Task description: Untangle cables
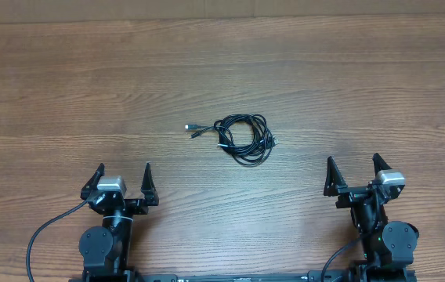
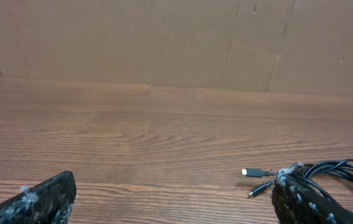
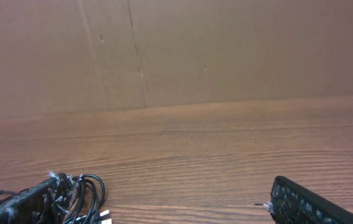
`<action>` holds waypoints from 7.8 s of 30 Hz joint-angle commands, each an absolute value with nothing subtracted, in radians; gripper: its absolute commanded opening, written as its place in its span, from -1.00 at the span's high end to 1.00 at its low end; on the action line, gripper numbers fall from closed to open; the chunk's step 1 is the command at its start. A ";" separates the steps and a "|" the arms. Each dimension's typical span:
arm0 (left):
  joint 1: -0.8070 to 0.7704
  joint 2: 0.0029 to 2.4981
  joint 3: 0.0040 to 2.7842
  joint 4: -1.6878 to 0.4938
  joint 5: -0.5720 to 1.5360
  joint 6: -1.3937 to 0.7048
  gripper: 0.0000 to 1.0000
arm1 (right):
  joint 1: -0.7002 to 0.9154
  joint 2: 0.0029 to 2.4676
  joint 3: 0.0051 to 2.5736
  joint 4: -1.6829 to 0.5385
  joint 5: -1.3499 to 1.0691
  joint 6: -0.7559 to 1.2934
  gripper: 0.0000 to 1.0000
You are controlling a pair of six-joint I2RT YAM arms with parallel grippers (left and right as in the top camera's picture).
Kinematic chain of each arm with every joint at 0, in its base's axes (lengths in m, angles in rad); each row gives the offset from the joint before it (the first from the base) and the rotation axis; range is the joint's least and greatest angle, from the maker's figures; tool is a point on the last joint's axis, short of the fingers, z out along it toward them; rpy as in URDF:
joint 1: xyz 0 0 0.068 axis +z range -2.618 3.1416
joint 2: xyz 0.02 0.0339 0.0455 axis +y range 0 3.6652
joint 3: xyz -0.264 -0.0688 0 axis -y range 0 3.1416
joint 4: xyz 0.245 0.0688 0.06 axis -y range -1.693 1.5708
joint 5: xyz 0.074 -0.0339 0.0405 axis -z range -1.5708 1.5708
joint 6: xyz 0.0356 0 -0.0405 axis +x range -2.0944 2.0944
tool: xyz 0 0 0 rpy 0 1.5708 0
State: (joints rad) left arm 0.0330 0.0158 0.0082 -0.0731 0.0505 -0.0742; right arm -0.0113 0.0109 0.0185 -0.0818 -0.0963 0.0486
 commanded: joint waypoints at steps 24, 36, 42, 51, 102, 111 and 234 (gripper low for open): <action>0.032 0.006 0.005 -0.075 0.041 -0.059 -0.99 | -0.006 0.003 0.008 -0.077 -0.083 0.052 -1.00; 0.032 0.006 0.005 -0.075 0.041 -0.059 -1.00 | -0.006 0.003 0.008 -0.077 -0.083 0.052 -1.00; 0.032 0.006 0.005 -0.075 0.041 -0.059 -0.99 | -0.006 0.003 0.008 -0.077 -0.083 0.052 -1.00; 0.032 0.006 0.005 -0.075 0.041 -0.059 -1.00 | -0.006 0.003 0.008 -0.077 -0.083 0.052 -1.00; 0.032 0.006 0.005 -0.075 0.041 -0.059 -0.99 | -0.006 0.003 0.008 -0.077 -0.082 0.052 -0.99; 0.032 0.006 0.005 -0.075 0.041 -0.059 -1.00 | -0.006 0.003 0.008 -0.077 -0.083 0.052 -1.00; 0.032 0.006 0.005 -0.075 0.048 -0.191 -1.00 | -0.006 0.003 0.008 -0.077 -0.083 0.052 -1.00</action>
State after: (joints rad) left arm 0.0330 0.0158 0.0082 -0.0731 0.0513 -0.1814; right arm -0.0113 0.0109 0.0185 -0.0814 -0.0959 0.0486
